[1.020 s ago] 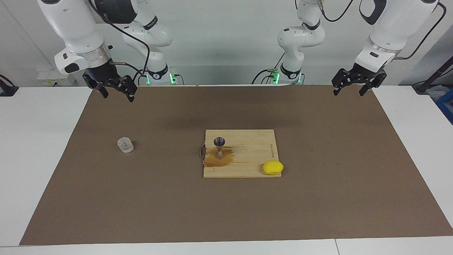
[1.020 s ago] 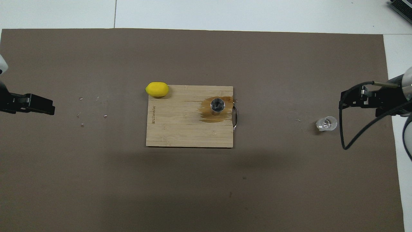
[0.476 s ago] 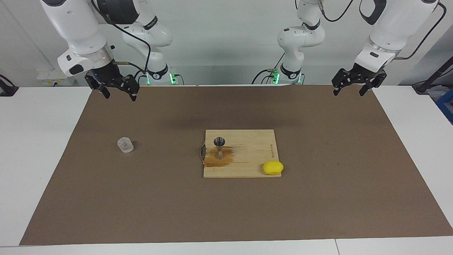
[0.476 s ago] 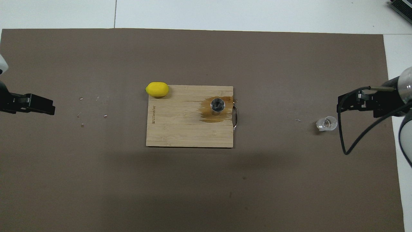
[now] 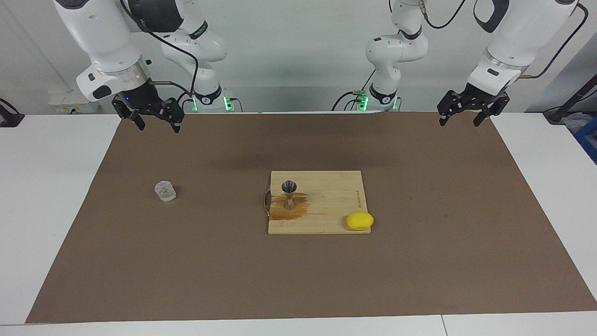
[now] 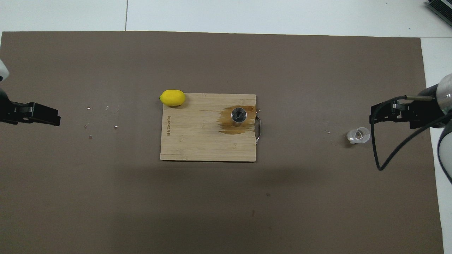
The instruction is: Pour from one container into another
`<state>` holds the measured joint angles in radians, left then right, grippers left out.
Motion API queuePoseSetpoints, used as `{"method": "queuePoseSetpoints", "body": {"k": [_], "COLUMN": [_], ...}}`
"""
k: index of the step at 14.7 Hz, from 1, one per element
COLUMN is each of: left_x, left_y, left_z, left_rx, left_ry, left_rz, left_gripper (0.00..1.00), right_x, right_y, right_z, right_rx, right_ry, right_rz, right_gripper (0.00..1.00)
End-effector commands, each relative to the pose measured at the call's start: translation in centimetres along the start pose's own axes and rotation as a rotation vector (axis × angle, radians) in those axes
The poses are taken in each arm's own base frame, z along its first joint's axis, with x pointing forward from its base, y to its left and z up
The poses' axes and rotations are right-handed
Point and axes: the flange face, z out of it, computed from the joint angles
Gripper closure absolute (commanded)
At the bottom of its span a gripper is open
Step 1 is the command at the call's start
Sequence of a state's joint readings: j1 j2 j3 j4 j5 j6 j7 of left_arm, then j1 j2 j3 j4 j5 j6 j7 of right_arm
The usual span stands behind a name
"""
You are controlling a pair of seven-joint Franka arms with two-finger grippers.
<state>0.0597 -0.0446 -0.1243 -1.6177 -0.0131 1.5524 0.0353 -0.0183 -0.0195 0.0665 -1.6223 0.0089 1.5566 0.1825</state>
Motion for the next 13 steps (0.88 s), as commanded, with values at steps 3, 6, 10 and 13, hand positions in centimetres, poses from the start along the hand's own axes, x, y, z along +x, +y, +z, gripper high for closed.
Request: {"method": "queuePoseSetpoints", "body": {"k": [3,6,10,13], "left_x": [-1.03,-1.03,-1.03,-1.03], "left_y": [-0.22,-0.22,-0.22,-0.22], "left_z": [-0.21,-0.21,-0.21,-0.21], "left_rx": [0.014,0.014,0.014,0.014], "left_ry": [0.000,0.000,0.000,0.000], "left_rz": [0.005,0.005,0.005,0.005], "left_gripper": [0.00,0.00,0.00,0.00], "right_x": [-0.69,-0.69,-0.67,-0.67], "right_y": [0.49,0.52,0.61,0.60], "right_z": [-0.07,-0.07,-0.01,-0.08], "right_rx": [-0.036,-0.039,-0.054,-0.054], "right_ry": [0.011,0.011,0.012,0.014], "right_rz": [-0.037,-0.031,-0.032,-0.031], "right_gripper": [0.00,0.00,0.00,0.00]}}
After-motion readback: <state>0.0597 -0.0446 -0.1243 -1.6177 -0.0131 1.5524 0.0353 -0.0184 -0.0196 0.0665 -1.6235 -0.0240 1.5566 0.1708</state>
